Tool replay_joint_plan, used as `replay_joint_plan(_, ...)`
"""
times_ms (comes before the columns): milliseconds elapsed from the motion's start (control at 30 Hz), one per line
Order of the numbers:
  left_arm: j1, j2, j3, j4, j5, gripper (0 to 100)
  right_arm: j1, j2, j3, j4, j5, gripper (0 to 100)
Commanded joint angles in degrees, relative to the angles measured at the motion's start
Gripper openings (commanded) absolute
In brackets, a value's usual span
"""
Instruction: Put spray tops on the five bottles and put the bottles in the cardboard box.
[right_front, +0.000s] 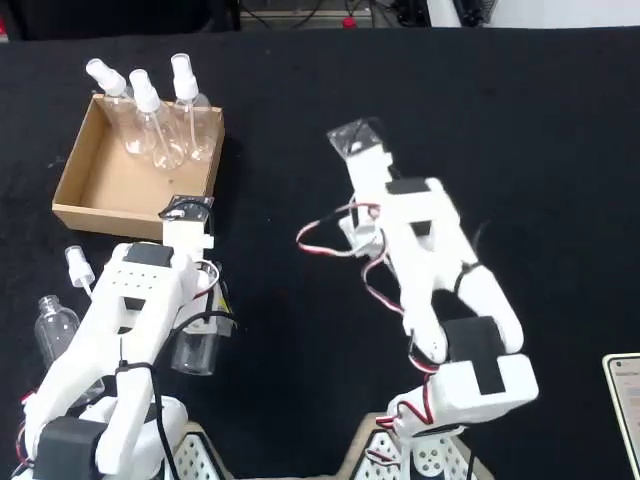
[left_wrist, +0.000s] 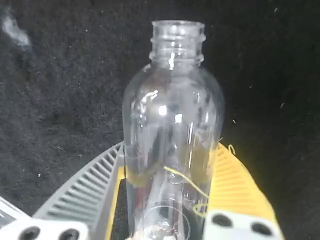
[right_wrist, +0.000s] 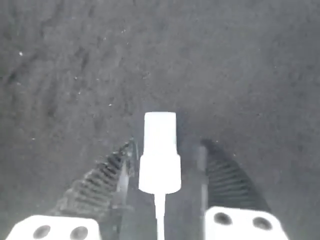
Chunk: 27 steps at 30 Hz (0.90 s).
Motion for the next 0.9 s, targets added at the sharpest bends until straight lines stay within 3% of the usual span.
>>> replay_joint_plan(0,0.8,-1.1,-0.3,-0.4,-0.5,23,-0.4,-0.4,-9.4,9.7,-0.9,24.0)
replay_joint_plan(133,0.8,-1.1,-0.3,-0.4,-0.5,23,-0.5,0.1,-11.4,14.7,-0.8,24.0)
replay_joint_plan(367,0.7,-1.1,-0.3,-0.4,-0.5,23,-0.4,0.1,-5.6,9.5,1.8,18.8)
replay_joint_plan(867,0.8,-1.1,-0.3,-0.4,-0.6,23,-0.3,0.2,2.0,2.0,2.2,18.8)
